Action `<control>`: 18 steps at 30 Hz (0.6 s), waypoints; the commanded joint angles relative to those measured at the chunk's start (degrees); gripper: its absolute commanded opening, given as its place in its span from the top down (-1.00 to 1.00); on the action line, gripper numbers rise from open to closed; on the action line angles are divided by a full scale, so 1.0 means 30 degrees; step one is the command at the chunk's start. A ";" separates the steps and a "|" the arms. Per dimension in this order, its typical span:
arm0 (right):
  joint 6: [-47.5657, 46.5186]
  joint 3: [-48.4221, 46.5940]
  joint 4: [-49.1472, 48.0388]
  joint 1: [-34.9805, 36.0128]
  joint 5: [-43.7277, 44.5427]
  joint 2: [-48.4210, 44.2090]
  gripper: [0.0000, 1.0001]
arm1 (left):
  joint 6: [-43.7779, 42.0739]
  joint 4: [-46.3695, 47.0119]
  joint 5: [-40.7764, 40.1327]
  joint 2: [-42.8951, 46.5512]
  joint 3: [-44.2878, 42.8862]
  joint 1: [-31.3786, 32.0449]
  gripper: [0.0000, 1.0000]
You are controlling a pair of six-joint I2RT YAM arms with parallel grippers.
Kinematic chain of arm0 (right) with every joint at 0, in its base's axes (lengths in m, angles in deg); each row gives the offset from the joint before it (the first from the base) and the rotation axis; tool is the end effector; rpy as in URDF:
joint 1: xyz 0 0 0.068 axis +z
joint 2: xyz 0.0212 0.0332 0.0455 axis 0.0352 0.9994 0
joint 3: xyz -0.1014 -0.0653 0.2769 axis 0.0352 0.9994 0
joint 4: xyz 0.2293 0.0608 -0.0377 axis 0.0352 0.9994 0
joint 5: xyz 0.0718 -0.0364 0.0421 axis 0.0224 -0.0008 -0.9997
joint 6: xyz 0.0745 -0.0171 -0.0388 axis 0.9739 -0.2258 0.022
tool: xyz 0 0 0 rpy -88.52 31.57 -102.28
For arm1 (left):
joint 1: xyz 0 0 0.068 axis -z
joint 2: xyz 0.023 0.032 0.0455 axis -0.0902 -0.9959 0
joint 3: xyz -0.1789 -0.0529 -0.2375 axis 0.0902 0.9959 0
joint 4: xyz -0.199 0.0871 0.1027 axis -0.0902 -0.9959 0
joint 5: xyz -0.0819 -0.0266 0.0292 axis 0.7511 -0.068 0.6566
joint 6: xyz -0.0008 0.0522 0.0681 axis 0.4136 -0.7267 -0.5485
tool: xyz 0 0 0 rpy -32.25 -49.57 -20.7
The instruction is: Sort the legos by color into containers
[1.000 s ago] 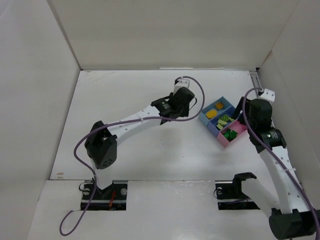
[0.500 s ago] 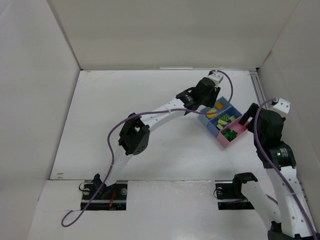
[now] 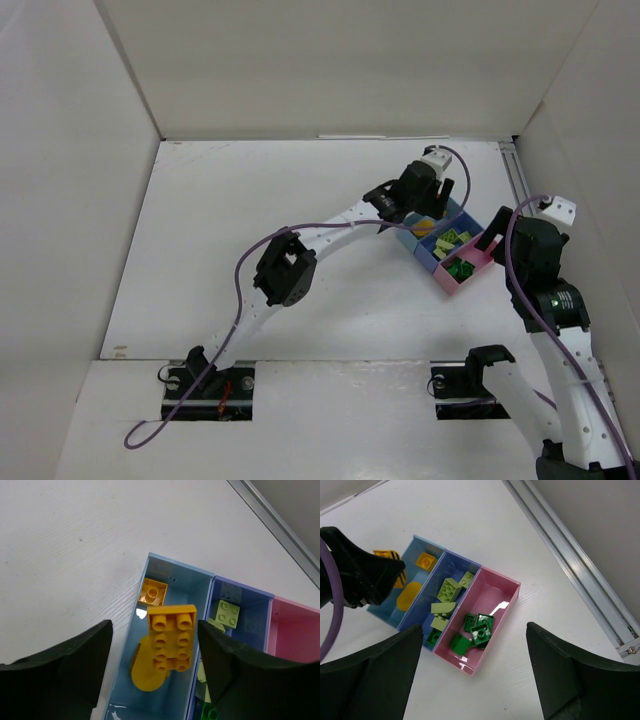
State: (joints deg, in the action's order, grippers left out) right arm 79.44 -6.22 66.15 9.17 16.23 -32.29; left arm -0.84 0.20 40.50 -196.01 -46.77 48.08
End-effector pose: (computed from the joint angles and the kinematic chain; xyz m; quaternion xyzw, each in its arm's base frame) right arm 0.1193 -0.0198 0.3439 0.2213 0.8052 -0.0707 0.5456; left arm 0.3764 -0.4977 0.2649 0.2648 0.7643 -0.3041 0.5032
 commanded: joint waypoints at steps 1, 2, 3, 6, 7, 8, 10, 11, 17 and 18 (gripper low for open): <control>0.0106 -0.0388 -0.0145 -0.0101 0.0374 -0.0105 -0.79 | 0.0451 0.1476 0.0480 0.0771 0.0465 0.0061 -0.38; 0.0106 -0.0388 -0.0145 -0.0101 0.0374 -0.0105 -0.79 | 0.0451 0.1478 0.0482 0.1032 0.0468 0.0061 -0.50; 0.0106 -0.0388 -0.0145 -0.0101 0.0374 -0.0105 -0.81 | 0.0451 0.1478 0.0482 0.1296 0.0642 0.0061 -0.58; 0.0106 -0.0388 -0.0145 -0.0101 0.0374 -0.0105 -0.81 | 0.0451 0.1302 0.0658 0.1765 0.0819 0.0061 -0.58; 0.0106 -0.0388 -0.0319 -0.0101 0.0374 0.0069 -0.81 | 0.0451 0.1302 0.0658 0.2173 0.1051 0.0061 -0.58; 0.0106 -0.0388 -0.0321 -0.0101 0.0374 0.0071 -0.81 | 0.0451 0.1302 0.0658 0.2438 0.1286 0.0061 -0.58; 0.0106 -0.0388 -0.0321 -0.0101 0.0374 0.0071 -0.81 | 0.0451 0.1302 0.0658 0.3488 0.2102 0.0061 -0.58; 0.0106 -0.0388 -0.0321 -0.0101 0.0548 0.0071 -0.83 | 0.0451 0.1302 0.0455 0.3901 0.2398 0.0061 -0.61; 0.0516 -0.0388 -0.0321 -0.0101 0.0523 -0.0105 -0.98 | 0.1062 0.0921 -0.1681 0.9570 0.7887 0.0061 -0.99; 0.0516 -0.0388 -0.0321 -0.0101 0.0521 -0.0105 -0.98 | 0.1241 0.1240 -0.2150 1.0662 0.9214 0.0061 -1.00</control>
State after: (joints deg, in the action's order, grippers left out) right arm 80.12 -6.22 66.15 9.17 17.02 -32.08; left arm 0.98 1.71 38.79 -178.37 -25.26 48.10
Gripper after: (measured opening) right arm 0.985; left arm 0.987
